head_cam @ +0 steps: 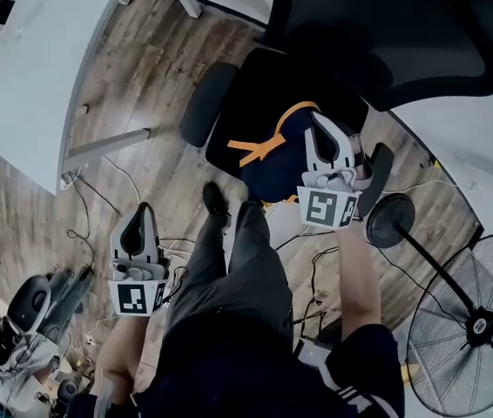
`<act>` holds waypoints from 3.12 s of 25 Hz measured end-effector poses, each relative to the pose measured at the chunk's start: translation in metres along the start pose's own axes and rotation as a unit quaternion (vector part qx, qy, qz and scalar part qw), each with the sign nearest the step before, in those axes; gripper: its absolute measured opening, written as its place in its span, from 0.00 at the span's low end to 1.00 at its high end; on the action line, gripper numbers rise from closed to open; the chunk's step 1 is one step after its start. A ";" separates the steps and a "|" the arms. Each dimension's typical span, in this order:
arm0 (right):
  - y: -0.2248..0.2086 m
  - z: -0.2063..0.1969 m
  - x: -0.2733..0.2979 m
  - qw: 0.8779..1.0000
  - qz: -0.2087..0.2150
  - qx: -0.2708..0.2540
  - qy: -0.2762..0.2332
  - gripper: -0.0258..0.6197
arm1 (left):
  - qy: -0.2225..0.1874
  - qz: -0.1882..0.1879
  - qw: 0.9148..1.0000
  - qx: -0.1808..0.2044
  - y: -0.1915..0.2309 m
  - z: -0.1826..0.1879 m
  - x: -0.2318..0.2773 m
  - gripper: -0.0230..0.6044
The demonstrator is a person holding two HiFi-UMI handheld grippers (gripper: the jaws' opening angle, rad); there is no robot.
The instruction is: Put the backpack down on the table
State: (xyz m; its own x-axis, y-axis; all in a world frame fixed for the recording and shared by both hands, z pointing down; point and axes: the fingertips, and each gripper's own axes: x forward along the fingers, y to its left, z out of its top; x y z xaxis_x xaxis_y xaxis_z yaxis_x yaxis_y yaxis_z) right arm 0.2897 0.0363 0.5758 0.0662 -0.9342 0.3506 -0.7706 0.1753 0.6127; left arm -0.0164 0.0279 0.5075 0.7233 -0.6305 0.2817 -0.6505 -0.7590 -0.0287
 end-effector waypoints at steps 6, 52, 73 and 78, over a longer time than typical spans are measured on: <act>0.001 0.036 -0.015 1.000 0.007 -0.010 -0.016 0.05 | 0.011 0.012 1.000 0.004 0.011 0.001 -0.013 0.04; -0.167 0.339 -0.147 0.965 -0.034 -0.135 -0.221 0.05 | -0.095 0.099 0.990 0.014 0.037 0.116 -0.097 0.04; -0.129 0.518 -0.111 0.918 0.031 -0.175 -0.354 0.05 | -0.104 0.231 0.967 0.025 0.091 0.137 -0.166 0.04; -0.122 0.525 -0.101 0.914 0.031 -0.177 -0.365 0.05 | -0.094 0.252 0.963 0.027 0.096 0.130 -0.174 0.04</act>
State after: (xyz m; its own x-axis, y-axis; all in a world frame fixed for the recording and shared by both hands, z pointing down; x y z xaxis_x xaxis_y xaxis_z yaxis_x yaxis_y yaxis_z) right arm 0.0443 -0.0540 0.0937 -0.5101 -0.8549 -0.0947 -0.4975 0.2035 0.8433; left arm -0.1743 0.0436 0.3310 0.3512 -0.9354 0.0411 -0.9203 -0.3529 -0.1688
